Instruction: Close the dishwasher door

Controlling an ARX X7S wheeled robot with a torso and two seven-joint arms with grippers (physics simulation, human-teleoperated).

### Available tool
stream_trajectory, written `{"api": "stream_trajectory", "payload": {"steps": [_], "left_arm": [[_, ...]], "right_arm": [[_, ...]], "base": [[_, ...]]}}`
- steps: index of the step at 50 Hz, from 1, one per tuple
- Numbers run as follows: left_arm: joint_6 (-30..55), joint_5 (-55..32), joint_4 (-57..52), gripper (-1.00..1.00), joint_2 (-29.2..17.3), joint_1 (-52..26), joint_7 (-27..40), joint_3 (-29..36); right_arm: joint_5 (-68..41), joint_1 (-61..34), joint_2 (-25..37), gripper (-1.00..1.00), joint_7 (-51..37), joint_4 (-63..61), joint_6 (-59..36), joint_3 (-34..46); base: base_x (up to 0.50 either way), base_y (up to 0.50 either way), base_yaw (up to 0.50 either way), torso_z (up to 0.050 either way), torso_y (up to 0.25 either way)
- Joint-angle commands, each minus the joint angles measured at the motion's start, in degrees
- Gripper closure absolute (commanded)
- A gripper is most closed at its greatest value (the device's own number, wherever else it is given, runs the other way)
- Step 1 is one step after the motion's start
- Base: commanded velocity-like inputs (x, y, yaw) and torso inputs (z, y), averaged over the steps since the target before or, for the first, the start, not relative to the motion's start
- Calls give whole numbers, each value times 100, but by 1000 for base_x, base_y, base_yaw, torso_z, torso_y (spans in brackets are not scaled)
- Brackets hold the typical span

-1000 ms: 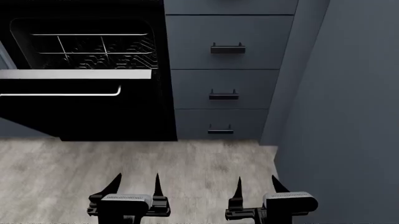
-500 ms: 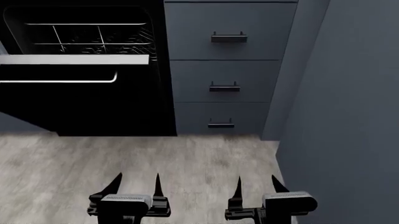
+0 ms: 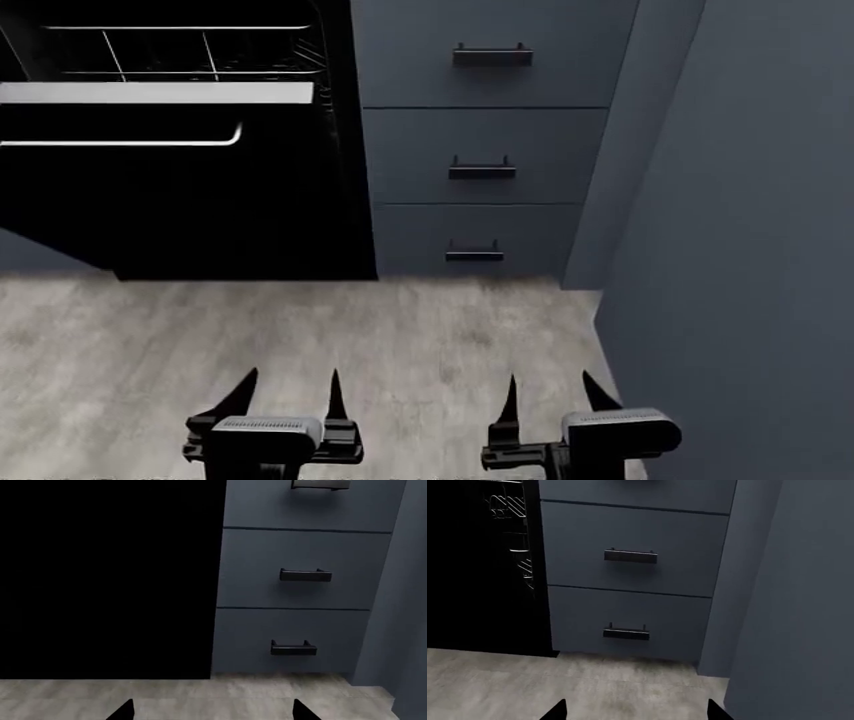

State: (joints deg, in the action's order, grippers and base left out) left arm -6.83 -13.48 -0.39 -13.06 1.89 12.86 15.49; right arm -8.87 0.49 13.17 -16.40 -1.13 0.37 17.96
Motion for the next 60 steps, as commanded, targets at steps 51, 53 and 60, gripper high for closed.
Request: {"api": "stream_trajectory", "payload": {"steps": [51,53,60], "left_arm": [[-126,-64,48,-100,-133,62,107,182],[-138,-69,107,-100,-123,32,104,184],[-316,-84,156,-100,-134,44,30,215]], "right_arm": [[4,33,139,-100,-219,-61,54,164],[-17,13,133,-100,-208,-26,72,165],[-145,-11,115,-100,-152,-35,170,153]], "base": [[0,0,0,-50,0],[0,0,0,-50,0],[0,0,0,-50,0]]}}
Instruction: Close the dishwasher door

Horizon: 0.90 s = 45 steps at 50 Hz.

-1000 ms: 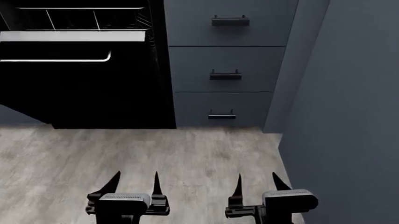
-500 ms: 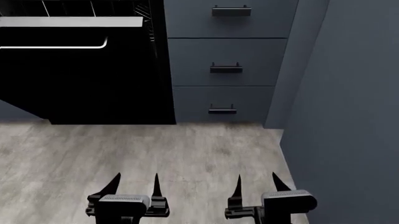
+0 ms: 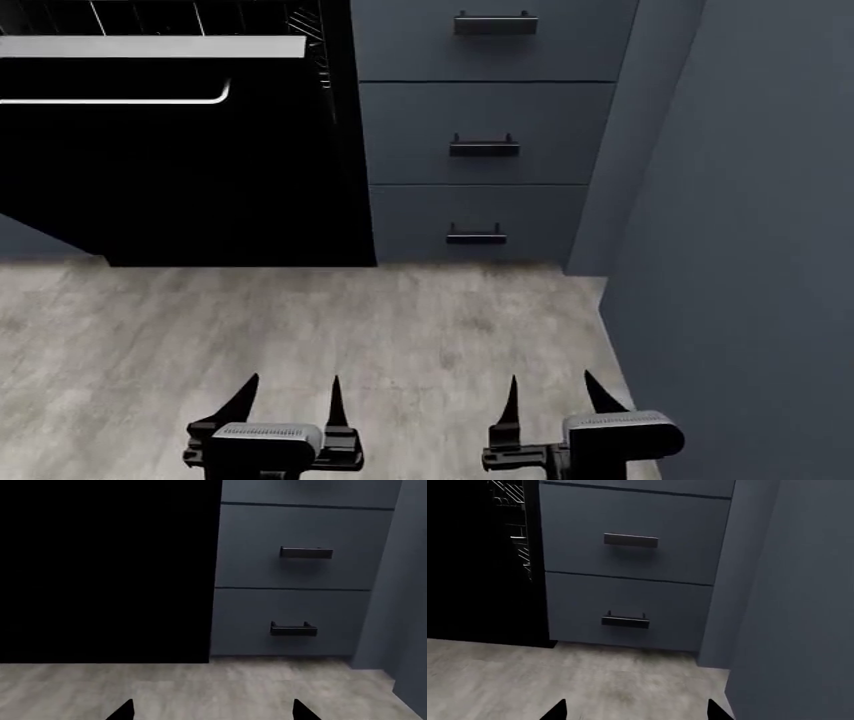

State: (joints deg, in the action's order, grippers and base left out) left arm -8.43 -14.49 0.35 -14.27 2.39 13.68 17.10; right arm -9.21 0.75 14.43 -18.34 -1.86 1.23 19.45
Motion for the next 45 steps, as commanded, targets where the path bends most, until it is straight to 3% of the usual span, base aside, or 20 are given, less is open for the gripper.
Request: {"api": "stream_trajectory", "payload": {"steps": [1,4,45], "left_arm": [[-179,12,89,-100,-10,-9,-48,46],[-19,-223,62,-100,21,-56,-13,-45],[67,-211,122,-100,-30,-140,93,98]], "right_arm": [[-109,-42,-12,-100,36,48,77,7],[-79,-44,0,-100,25,63,98,23],[-40,-66,124,-100,162,135,605,198]], "base": [[0,0,0,-50,0],[0,0,0,-33,0],[-2,500,0,0,0]]}}
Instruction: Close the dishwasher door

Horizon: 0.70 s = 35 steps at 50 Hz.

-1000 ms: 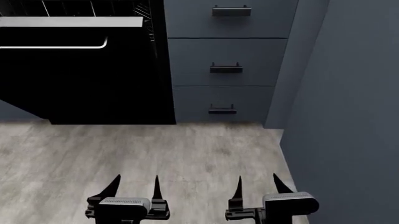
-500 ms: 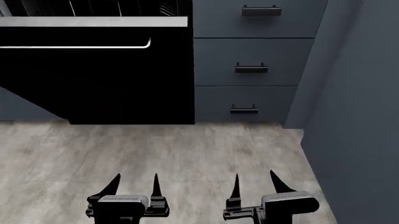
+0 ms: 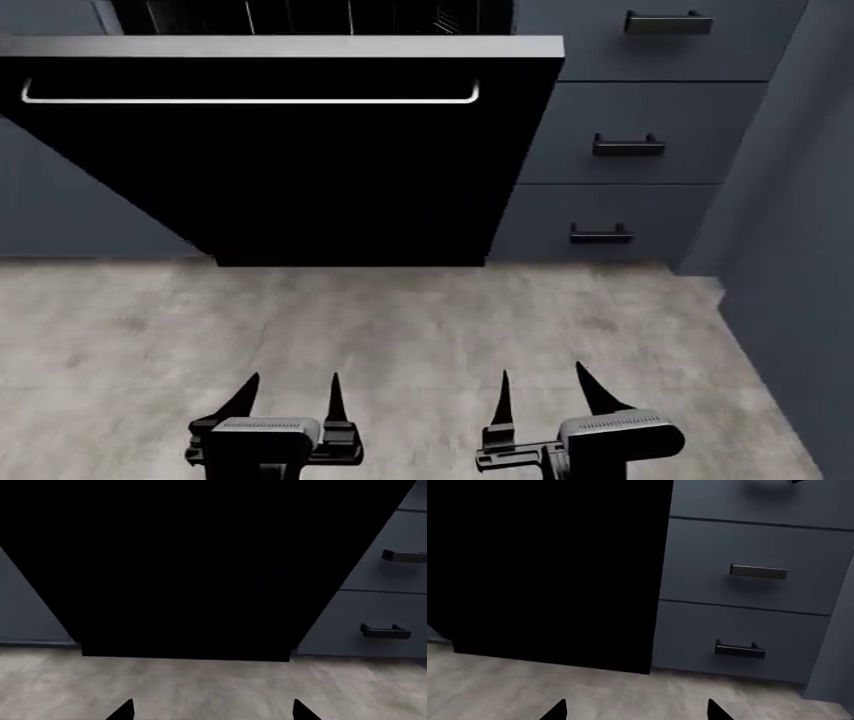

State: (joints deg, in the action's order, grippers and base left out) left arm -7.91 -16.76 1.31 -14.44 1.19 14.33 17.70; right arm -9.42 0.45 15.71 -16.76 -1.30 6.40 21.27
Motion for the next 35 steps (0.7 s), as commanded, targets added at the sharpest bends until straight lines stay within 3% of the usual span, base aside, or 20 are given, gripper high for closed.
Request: {"api": "stream_trajectory", "payload": {"steps": [1,25,35], "left_arm": [[10,24,31,-100,-14,-21,31,44],[52,58,77,-100,-47,-158,72,121],[63,58,123,-100,-47,-184,77,164]], "right_arm": [[-18,-40,-4,-100,7,96,105,18],[-203,-133,-36,-100,-105,191,94,-87],[-383,-111,-25,-100,-49,72,159,-112]], "base": [[0,500,0,0,0],[0,500,0,0,0],[174,-3,0,0,0]]}}
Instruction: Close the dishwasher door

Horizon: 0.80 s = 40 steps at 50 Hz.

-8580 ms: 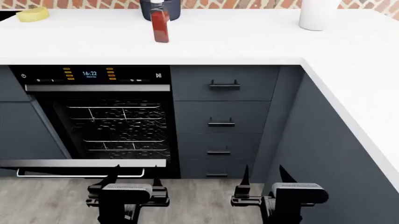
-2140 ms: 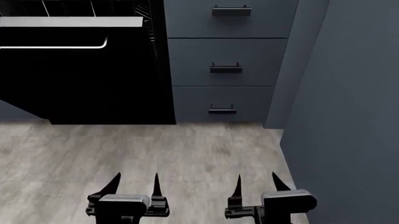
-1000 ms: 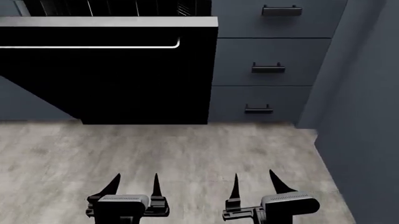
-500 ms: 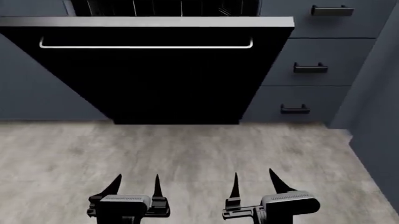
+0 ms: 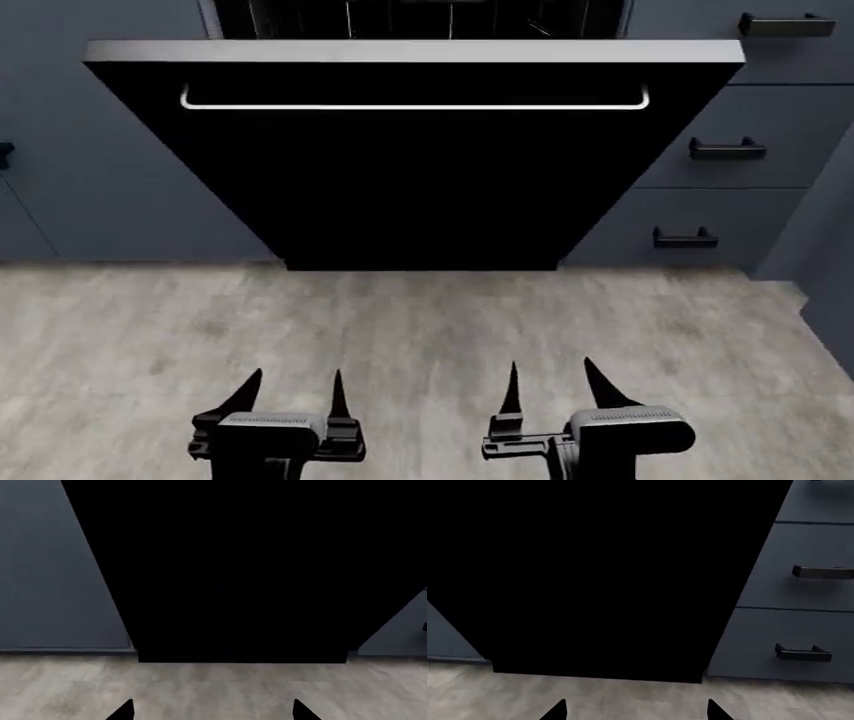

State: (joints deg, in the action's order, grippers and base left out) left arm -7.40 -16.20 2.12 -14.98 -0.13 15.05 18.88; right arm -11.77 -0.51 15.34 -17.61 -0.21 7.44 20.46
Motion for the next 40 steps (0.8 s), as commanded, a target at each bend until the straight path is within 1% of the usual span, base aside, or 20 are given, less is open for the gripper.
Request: {"api": "stream_trajectory", "payload": {"steps": [1,40], "left_arm": [[15,0,45,-100,6,-53,8,47],[-42,73,-137,-100,-93,75,150,143]], "right_arm": [[-156,-17,15,-100,42,-38,61,-30],[-89,131,85,-100,-105,-141,278,18]], "base": [[500,-94,0,0,0],[500,-57,0,0,0]]}}
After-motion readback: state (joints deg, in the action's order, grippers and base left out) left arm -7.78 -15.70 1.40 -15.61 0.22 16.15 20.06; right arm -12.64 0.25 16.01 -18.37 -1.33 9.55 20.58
